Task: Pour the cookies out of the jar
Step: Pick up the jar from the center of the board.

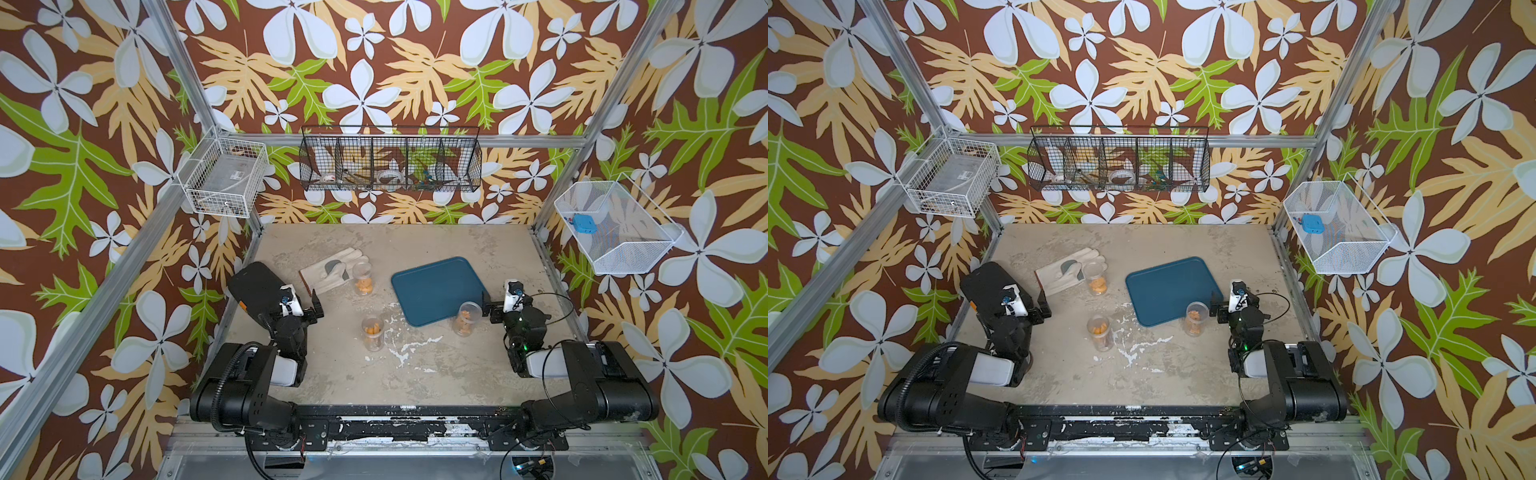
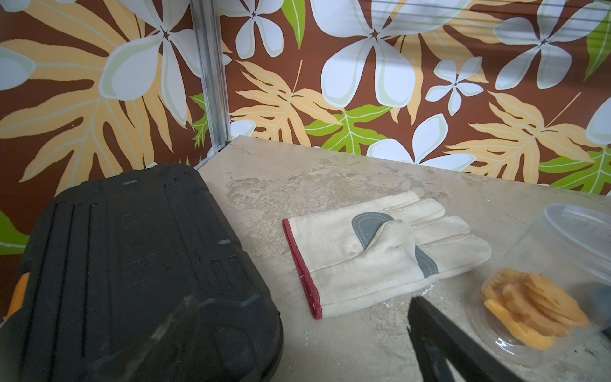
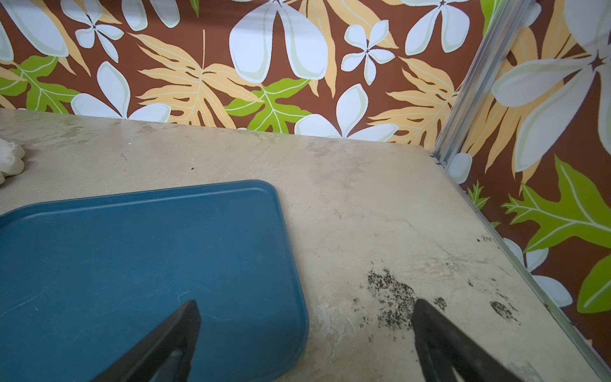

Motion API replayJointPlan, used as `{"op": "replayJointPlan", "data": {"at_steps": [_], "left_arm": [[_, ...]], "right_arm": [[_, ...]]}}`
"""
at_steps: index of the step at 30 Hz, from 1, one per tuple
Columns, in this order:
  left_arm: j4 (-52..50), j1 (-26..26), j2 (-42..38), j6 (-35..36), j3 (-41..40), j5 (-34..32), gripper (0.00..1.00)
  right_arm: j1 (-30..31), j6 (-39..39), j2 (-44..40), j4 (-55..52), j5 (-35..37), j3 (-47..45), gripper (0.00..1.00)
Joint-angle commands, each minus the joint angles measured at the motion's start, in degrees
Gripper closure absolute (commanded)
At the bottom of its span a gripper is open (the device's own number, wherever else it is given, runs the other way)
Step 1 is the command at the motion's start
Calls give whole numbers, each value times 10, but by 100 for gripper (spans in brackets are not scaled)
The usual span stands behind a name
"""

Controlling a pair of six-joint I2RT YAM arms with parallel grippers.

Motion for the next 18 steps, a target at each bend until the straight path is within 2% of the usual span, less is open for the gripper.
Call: {"op": "replayJointPlan", "data": {"at_steps": [1, 8, 14, 18], "left_arm": [[27, 0, 3, 4, 2, 0, 0], [-6, 4, -13, 7, 13, 16, 0], [-108, 3, -46, 5, 58, 2, 0], [-217, 3, -61, -12, 113, -46, 0]], "right_arm": [[1, -1, -1, 14, 8, 1, 0], [1, -1, -5, 17, 11, -1, 0], [0, 13, -43, -107, 50, 52, 0], [1, 19, -65, -169, 70, 81, 0]]}}
